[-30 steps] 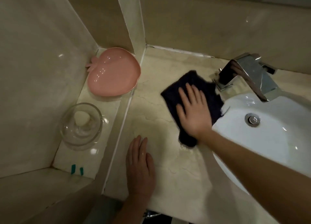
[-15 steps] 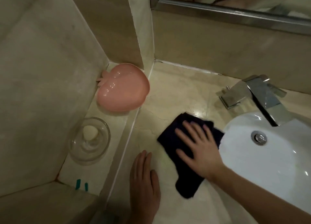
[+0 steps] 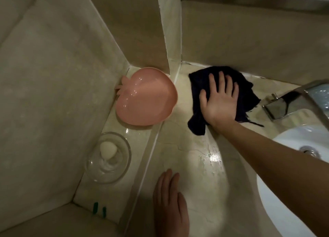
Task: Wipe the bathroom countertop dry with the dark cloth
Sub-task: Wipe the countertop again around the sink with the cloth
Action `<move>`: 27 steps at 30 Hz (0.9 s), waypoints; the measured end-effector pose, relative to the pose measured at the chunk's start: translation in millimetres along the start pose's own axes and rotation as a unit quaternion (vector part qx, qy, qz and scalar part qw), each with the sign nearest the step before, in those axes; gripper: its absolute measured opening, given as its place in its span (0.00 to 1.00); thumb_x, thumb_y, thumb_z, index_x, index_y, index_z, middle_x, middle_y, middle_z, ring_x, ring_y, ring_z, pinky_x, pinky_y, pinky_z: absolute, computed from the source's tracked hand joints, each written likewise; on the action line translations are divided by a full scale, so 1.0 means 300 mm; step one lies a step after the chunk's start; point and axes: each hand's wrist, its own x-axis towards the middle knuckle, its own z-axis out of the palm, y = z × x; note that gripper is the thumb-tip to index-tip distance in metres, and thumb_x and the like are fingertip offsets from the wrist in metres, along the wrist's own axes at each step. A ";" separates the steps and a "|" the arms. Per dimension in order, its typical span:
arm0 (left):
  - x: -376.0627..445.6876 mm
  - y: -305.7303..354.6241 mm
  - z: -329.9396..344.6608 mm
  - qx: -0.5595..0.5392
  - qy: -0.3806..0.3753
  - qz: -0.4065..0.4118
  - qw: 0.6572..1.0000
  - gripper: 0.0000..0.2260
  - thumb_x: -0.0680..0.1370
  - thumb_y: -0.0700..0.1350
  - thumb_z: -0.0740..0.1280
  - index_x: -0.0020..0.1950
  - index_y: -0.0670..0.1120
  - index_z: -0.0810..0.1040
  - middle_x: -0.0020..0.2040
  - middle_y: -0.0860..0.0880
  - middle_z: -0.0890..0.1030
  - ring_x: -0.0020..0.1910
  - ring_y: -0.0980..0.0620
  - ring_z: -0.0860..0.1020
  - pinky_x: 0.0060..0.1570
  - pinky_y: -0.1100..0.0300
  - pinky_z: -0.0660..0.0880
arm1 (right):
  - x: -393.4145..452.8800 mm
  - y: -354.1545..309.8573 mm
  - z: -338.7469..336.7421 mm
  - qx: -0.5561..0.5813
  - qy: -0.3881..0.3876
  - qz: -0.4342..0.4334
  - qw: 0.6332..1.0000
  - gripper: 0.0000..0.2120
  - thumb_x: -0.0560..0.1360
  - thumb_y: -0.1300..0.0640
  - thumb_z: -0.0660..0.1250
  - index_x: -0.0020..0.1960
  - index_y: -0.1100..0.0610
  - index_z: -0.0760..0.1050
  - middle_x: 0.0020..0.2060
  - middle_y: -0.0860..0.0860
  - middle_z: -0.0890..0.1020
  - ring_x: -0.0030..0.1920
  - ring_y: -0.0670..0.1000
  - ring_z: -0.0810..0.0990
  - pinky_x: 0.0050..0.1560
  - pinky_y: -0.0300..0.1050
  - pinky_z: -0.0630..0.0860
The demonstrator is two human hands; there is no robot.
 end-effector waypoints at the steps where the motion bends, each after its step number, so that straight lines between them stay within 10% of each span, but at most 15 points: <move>1: 0.000 0.004 -0.003 -0.001 -0.001 -0.001 1.000 0.20 0.76 0.42 0.58 0.66 0.46 0.79 0.70 0.47 0.75 0.70 0.47 0.71 0.67 0.54 0.67 | -0.022 -0.017 -0.002 0.002 -0.001 0.000 1.000 0.31 0.81 0.42 0.46 0.80 0.55 0.59 0.79 0.60 0.59 0.79 0.62 0.56 0.78 0.63 0.50; 10: 0.011 0.009 -0.008 -0.049 0.053 -0.021 0.997 0.15 0.76 0.45 0.61 0.62 0.44 0.73 0.68 0.46 0.75 0.66 0.45 0.73 0.63 0.51 0.70 | -0.607 -0.169 0.007 0.067 -0.091 -0.178 0.978 0.28 0.82 0.42 0.55 0.80 0.47 0.59 0.81 0.53 0.57 0.81 0.57 0.54 0.79 0.59 0.48; 27: 0.009 -0.023 0.025 0.010 0.055 0.021 0.998 0.17 0.80 0.44 0.56 0.64 0.40 0.75 0.64 0.36 0.78 0.64 0.41 0.73 0.62 0.47 0.69 | -0.393 -0.176 0.052 0.103 -0.073 -0.242 0.962 0.27 0.82 0.46 0.55 0.79 0.53 0.63 0.80 0.53 0.61 0.80 0.55 0.56 0.80 0.54 0.44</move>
